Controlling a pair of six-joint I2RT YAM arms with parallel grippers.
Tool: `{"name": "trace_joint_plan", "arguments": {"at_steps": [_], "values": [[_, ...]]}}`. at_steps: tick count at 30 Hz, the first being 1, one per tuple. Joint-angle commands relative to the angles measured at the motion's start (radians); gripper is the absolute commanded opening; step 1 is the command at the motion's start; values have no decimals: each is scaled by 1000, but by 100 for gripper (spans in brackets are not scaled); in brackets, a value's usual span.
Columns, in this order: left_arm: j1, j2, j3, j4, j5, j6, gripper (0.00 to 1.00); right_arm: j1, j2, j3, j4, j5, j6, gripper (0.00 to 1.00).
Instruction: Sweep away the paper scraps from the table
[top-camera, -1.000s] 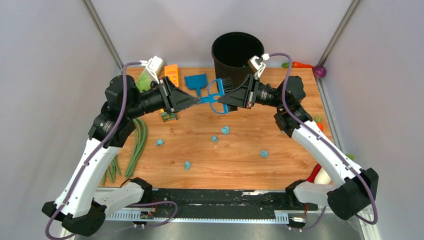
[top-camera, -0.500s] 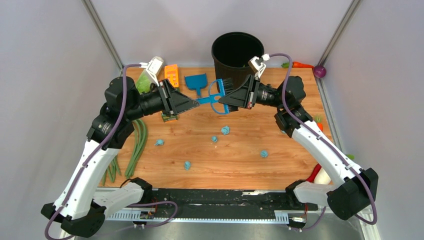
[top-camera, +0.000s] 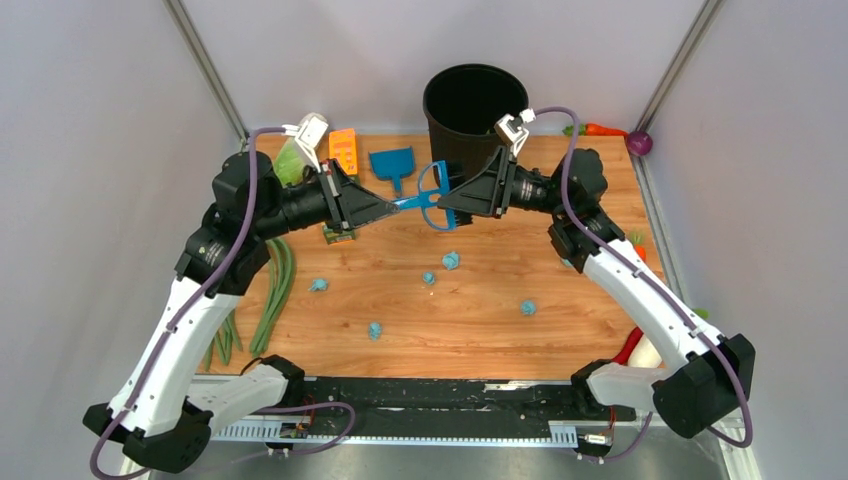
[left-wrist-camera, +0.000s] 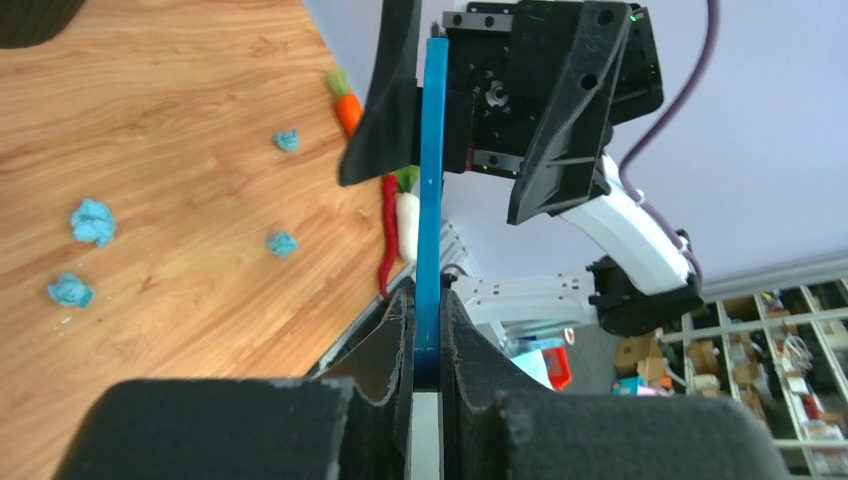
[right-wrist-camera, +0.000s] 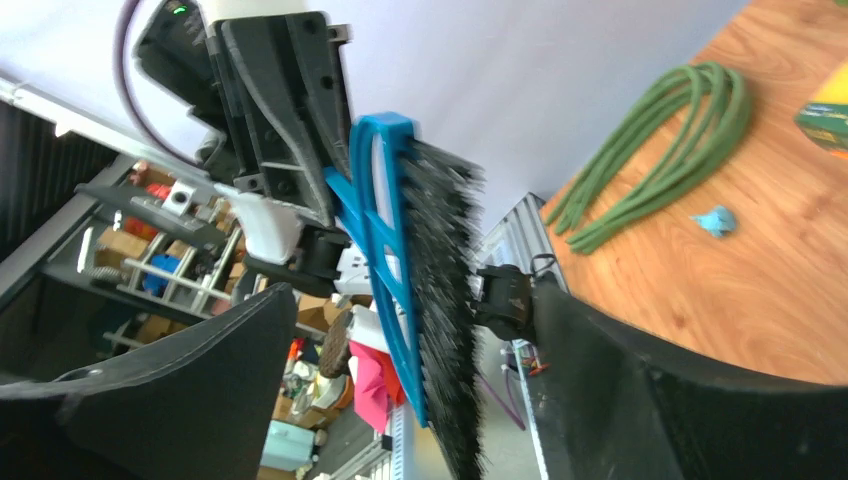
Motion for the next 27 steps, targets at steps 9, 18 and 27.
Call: {"name": "trace_joint_plan", "arguments": {"at_steps": [9,18,27], "values": [[2,0,261,-513,-688,127,0,10,219,512,-867,401,-481,100],[2,-63,232,-652,-946,121,0,187,593,971,-1303,812,-604,95],[3,-106,186,-633,-943,124,0,253,910,1252,-1401,1019,-652,88]]}}
